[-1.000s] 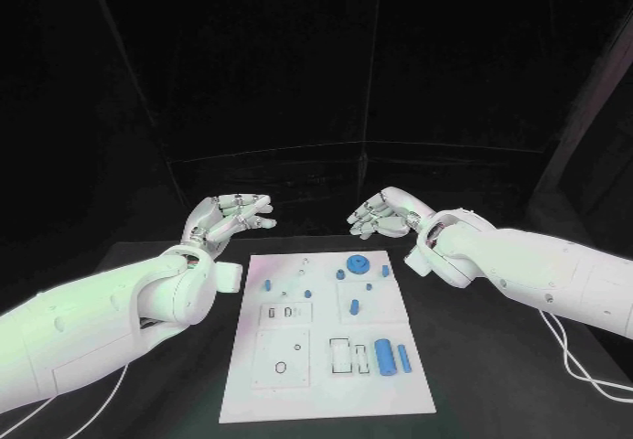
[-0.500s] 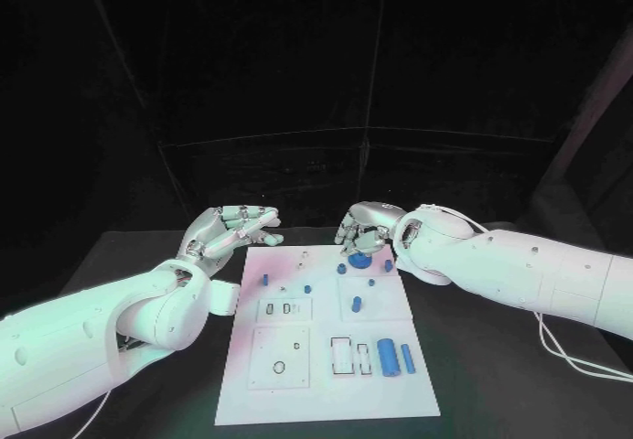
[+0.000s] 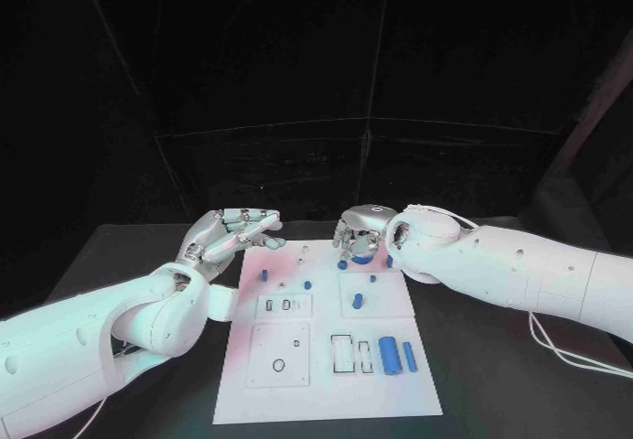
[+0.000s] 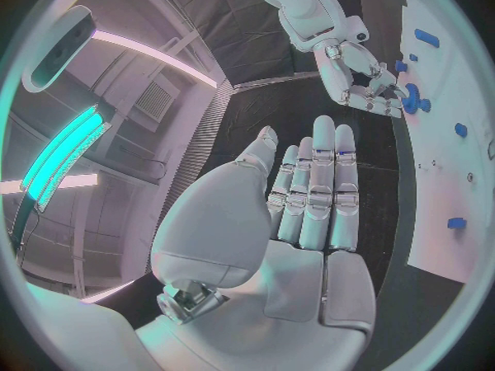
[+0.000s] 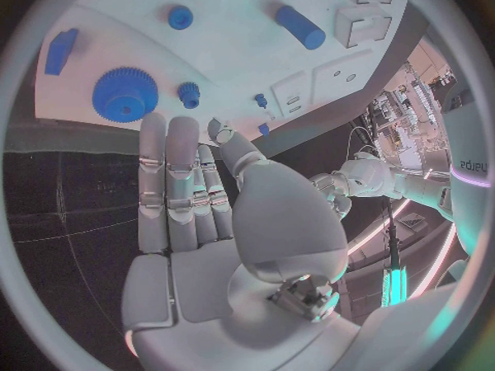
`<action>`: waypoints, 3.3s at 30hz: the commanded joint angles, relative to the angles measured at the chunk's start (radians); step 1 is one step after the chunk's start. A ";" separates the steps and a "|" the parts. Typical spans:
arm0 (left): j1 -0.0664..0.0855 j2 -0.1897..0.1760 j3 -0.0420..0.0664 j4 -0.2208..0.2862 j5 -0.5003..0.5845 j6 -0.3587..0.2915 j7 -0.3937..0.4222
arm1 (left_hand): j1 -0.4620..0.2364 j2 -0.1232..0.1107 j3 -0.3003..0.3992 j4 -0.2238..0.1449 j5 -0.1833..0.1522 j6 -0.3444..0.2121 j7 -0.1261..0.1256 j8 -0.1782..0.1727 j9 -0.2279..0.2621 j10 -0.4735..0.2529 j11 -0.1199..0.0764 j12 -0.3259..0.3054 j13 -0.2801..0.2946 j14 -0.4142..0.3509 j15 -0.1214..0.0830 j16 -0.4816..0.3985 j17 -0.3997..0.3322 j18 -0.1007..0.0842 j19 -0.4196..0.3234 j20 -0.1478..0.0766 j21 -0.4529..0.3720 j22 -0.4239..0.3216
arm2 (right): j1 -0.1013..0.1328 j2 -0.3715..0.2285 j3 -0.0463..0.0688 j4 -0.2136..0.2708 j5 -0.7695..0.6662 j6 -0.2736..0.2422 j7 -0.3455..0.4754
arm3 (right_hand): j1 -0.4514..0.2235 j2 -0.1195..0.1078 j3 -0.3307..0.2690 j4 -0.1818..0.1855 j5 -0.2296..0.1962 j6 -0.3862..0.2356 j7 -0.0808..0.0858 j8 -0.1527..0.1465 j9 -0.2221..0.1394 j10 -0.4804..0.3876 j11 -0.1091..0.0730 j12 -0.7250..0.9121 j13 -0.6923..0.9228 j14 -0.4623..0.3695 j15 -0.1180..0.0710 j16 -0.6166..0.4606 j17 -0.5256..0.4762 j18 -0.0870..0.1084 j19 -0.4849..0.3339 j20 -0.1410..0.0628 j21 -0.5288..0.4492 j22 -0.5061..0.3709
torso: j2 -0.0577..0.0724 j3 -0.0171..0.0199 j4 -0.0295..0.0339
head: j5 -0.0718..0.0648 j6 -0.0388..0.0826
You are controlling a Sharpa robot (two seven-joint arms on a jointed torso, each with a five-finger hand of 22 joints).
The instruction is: Assemble the parts on the task board
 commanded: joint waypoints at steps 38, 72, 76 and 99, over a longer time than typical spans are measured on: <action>0.002 -0.006 0.001 -0.009 -0.009 0.031 -0.010 | -0.003 -0.007 -0.003 -0.009 0.000 -0.001 0.010 -0.012 -0.002 0.000 0.008 -0.015 -0.001 0.001 0.004 -0.010 0.010 0.004 0.008 0.000 -0.004 -0.003 | 0.000 0.043 -0.001 -0.059 -0.044 0.141 -0.002 | -0.009 0.010 0.084 0.005 -0.006 0.005 0.005 0.005 0.003 -0.016 0.006 0.023 -0.002 0.020 0.014 0.288 0.284 0.013 -0.027 0.009 0.112 0.064 | 0.030 0.0027 0.0058 | -0.002 -0.005; 0.002 -0.007 0.001 -0.016 -0.009 0.037 -0.014 | -0.003 -0.005 -0.002 -0.011 0.000 -0.003 0.011 -0.016 -0.002 -0.002 0.009 -0.020 -0.001 0.000 0.005 -0.012 0.013 0.005 0.009 0.001 -0.005 -0.004 | -0.001 0.039 0.002 -0.019 -0.006 -0.169 -0.006 | 0.043 0.025 0.260 0.008 -0.109 0.056 -0.005 0.005 0.003 0.047 -0.010 0.061 0.008 0.021 0.003 0.433 0.421 -0.004 -0.008 -0.002 0.261 0.216 | 0.035 0.0017 0.0139 | -0.001 0.011; 0.002 -0.005 0.001 -0.015 -0.009 0.038 -0.014 | -0.003 -0.005 -0.002 -0.011 0.000 -0.003 0.011 -0.016 -0.002 -0.002 0.009 -0.020 -0.001 0.000 0.005 -0.012 0.013 0.005 0.009 0.001 -0.005 -0.004 | 0.000 0.074 0.002 -0.061 0.000 -0.186 -0.003 | 0.040 0.023 0.264 0.009 -0.108 0.055 -0.004 0.004 0.002 0.045 -0.009 0.060 0.008 0.021 0.003 0.437 0.424 -0.004 -0.009 -0.001 0.264 0.218 | 0.038 0.0005 0.0177 | -0.003 0.013; 0.007 -0.002 0.001 -0.008 -0.009 0.041 -0.018 | -0.002 -0.004 -0.001 -0.013 0.000 -0.003 0.011 -0.017 -0.001 -0.002 0.010 -0.021 -0.001 0.000 0.005 -0.013 0.014 0.005 0.009 0.001 -0.006 -0.005 | 0.000 0.206 0.002 -0.204 0.018 -0.129 0.020 | 0.029 0.012 0.283 0.017 -0.105 0.046 -0.001 -0.002 0.001 0.032 -0.005 0.055 0.005 0.019 0.007 0.446 0.428 -0.005 -0.014 0.002 0.277 0.228 | 0.050 -0.0020 0.0256 | -0.008 0.013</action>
